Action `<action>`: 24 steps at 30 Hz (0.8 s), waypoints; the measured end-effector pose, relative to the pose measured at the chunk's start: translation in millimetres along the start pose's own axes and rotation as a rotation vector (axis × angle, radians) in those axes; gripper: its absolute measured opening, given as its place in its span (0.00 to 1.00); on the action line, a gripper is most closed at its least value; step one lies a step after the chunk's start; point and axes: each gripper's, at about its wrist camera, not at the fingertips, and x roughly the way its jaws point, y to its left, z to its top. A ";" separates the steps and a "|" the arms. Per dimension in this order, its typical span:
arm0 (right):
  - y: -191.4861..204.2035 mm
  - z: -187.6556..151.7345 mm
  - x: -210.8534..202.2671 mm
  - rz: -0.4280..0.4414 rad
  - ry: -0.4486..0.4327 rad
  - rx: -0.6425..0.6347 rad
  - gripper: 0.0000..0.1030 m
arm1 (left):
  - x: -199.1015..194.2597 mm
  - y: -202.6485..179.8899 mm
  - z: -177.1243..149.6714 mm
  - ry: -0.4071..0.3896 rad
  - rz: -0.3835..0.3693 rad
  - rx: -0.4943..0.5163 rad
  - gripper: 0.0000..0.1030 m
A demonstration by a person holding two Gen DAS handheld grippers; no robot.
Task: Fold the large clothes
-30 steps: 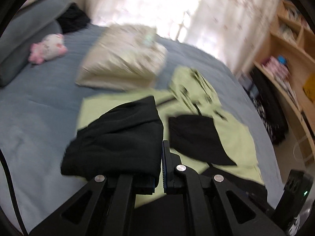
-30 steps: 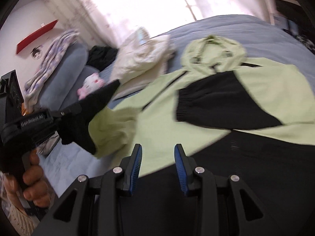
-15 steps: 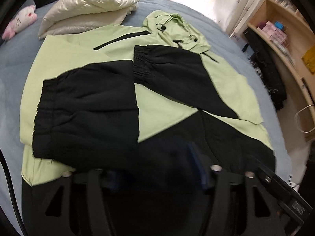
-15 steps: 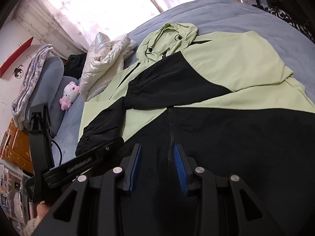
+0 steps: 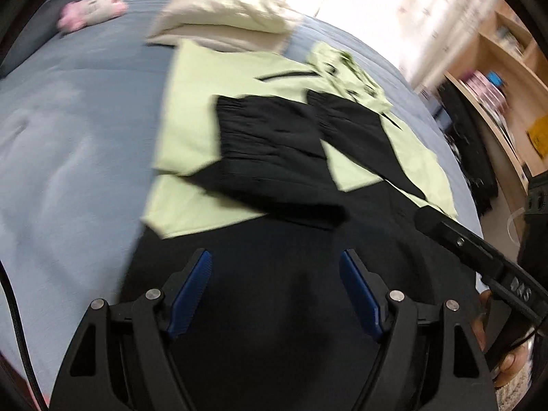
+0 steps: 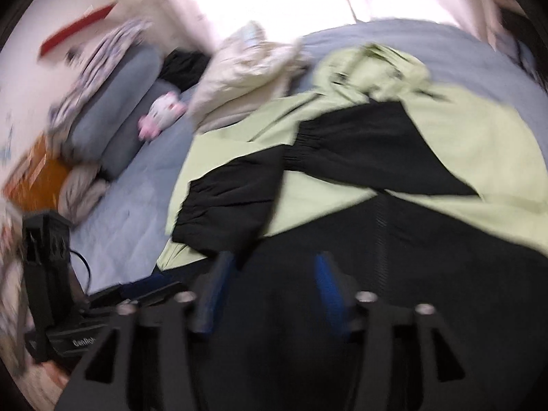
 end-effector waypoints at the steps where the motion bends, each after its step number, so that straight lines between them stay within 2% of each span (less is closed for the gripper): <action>1: 9.6 2.3 3.2 -0.003 0.000 -0.045 0.60 | -3.5 5.5 0.4 -0.011 0.020 -0.009 0.73; 6: 60.3 10.9 35.6 -0.038 0.040 -0.306 0.61 | -13.6 21.1 5.5 -0.057 0.071 -0.028 0.72; 13: 87.2 10.6 75.7 -0.075 0.141 -0.523 0.61 | -17.5 42.2 4.4 -0.066 0.118 -0.049 0.72; 17: 105.2 4.7 93.9 -0.108 0.173 -0.663 0.61 | -19.8 56.4 5.5 -0.078 0.122 -0.076 0.72; 21: 116.4 -0.8 115.9 -0.189 0.193 -0.757 0.61 | -20.0 69.0 6.0 -0.074 0.120 -0.108 0.72; 24: 114.8 2.6 122.4 -0.197 0.212 -0.739 0.60 | -19.4 75.8 5.9 -0.075 0.123 -0.120 0.72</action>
